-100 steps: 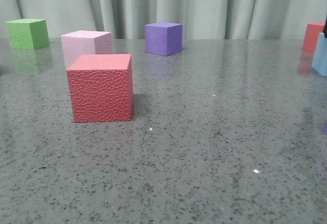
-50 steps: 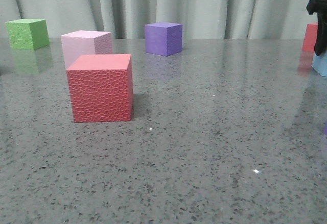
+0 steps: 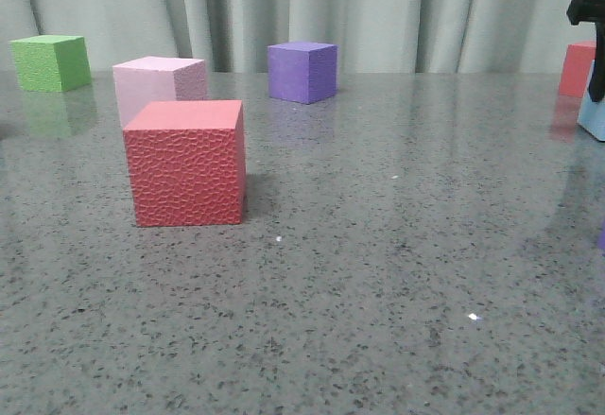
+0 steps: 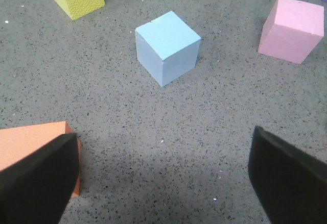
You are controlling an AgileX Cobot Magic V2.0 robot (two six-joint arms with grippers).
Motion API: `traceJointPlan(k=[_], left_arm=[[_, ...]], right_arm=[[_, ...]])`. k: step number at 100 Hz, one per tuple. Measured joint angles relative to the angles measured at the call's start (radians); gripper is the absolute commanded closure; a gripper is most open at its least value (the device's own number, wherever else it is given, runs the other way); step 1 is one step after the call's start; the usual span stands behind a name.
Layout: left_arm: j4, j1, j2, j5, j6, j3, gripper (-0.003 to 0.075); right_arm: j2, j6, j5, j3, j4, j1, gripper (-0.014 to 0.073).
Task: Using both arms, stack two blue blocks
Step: 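Lower the right gripper and close it on the light blue cube, then carry the light blue cube toward the purple cube and lower it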
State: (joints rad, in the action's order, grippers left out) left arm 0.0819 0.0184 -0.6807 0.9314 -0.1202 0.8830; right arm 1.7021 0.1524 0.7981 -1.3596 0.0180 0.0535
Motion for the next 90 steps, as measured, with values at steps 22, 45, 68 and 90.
traceJointPlan(k=[22, 45, 68, 90], left_arm=[[0.0, 0.0, 0.0, 0.0, 0.0, 0.0, 0.008], [0.0, 0.0, 0.0, 0.0, 0.0, 0.0, 0.008], [0.0, 0.0, 0.0, 0.0, 0.0, 0.0, 0.008], [0.0, 0.0, 0.0, 0.0, 0.0, 0.0, 0.008]], right_arm=[[0.0, 0.0, 0.104, -0.098, 0.002, -0.027, 0.0225], [0.0, 0.012, 0.164, -0.185, 0.012, -0.158, 0.0222], [0.004, 0.082, 0.155, -0.23, 0.018, -0.301, 0.0222], [0.071, 0.156, 0.152, -0.296, 0.02, -0.406, 0.0222]])
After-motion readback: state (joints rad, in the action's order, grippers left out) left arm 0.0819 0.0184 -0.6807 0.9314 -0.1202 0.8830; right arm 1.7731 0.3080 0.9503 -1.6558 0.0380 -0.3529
